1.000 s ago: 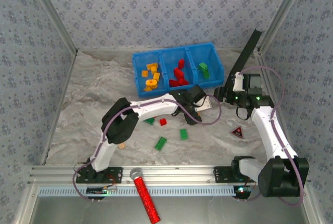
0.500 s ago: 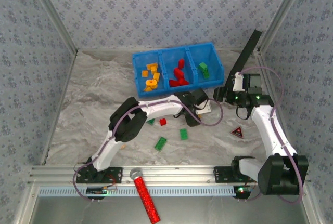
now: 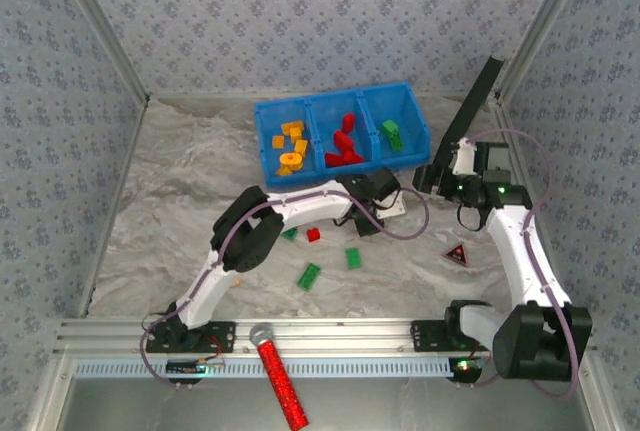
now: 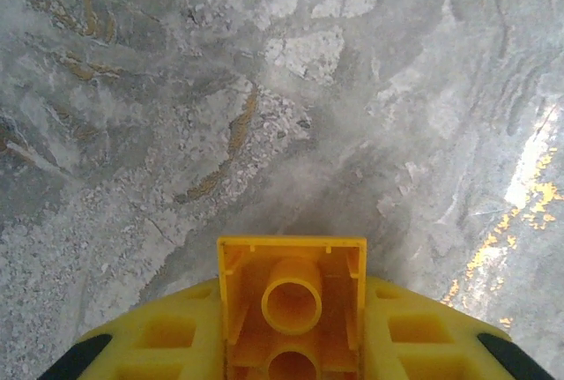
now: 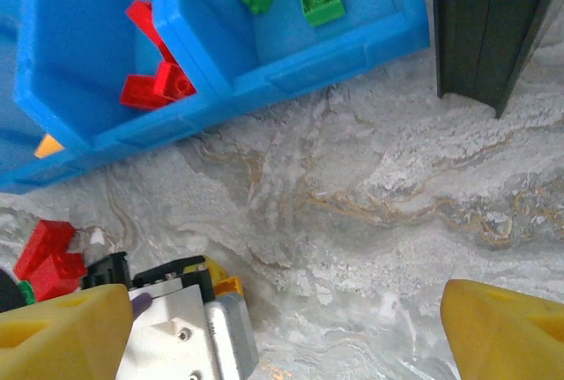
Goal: Sort the legos into containers by color
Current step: Pick up the lego from the center of the table, then place the lego in the container.
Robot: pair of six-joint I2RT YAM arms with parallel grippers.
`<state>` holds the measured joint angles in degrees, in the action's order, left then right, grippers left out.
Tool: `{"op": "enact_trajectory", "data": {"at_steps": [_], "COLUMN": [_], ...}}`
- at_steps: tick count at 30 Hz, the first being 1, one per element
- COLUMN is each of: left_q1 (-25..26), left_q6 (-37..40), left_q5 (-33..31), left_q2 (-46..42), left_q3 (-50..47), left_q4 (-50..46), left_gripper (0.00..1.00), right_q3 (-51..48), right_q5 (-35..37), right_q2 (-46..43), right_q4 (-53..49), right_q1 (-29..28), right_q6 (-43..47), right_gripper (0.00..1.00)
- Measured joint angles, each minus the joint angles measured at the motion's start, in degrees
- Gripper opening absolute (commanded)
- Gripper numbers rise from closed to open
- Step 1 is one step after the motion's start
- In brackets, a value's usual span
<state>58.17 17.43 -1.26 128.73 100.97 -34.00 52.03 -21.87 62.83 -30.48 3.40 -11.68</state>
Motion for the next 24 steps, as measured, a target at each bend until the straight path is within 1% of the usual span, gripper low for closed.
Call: {"op": "enact_trajectory", "data": {"at_steps": [3,6,9,13,15,18,24], "left_q1": [-1.25,-4.13,-8.66,-15.41,-18.21,-21.77,-28.22], "left_q6": [-1.44,-3.39,-5.68,-9.42,-11.52,-14.82,-20.98], "left_q5": [0.04,0.44,0.46,0.0,-1.14,-2.67,-3.98], "left_q2": [-2.62,-7.39,-14.08,-22.56,-24.72,-25.14,-21.29], "left_q3": [-2.67,-4.85,-5.6,-5.77,-5.64,-5.44,-5.4], "left_q4": [0.07,0.15,1.6,5.16,5.97,6.34,4.39], "left_gripper": [0.25,0.25,0.25,0.26,0.26,0.27,0.27], "right_q3": [-0.04,-0.24,-1.18,-1.73,-1.79,-2.54,-6.93], "right_q5": [-1.6,-3.54,-4.98,-6.71,-6.69,-5.75,-0.85], "right_q2": [-2.71,-4.85,-6.38,-6.19,-5.81,-5.51,-4.63], "right_q4": [1.14,2.51,3.65,3.5,2.86,1.84,0.66], "right_q1": [0.61,0.76,0.7,-0.57,-2.58,-7.28,-18.12], "right_q6": [-0.52,-0.87,-1.03,-1.36,-1.68,-2.6,-6.69], "right_gripper": [0.93,0.93,0.92,0.89,0.89,0.88,0.86]}}
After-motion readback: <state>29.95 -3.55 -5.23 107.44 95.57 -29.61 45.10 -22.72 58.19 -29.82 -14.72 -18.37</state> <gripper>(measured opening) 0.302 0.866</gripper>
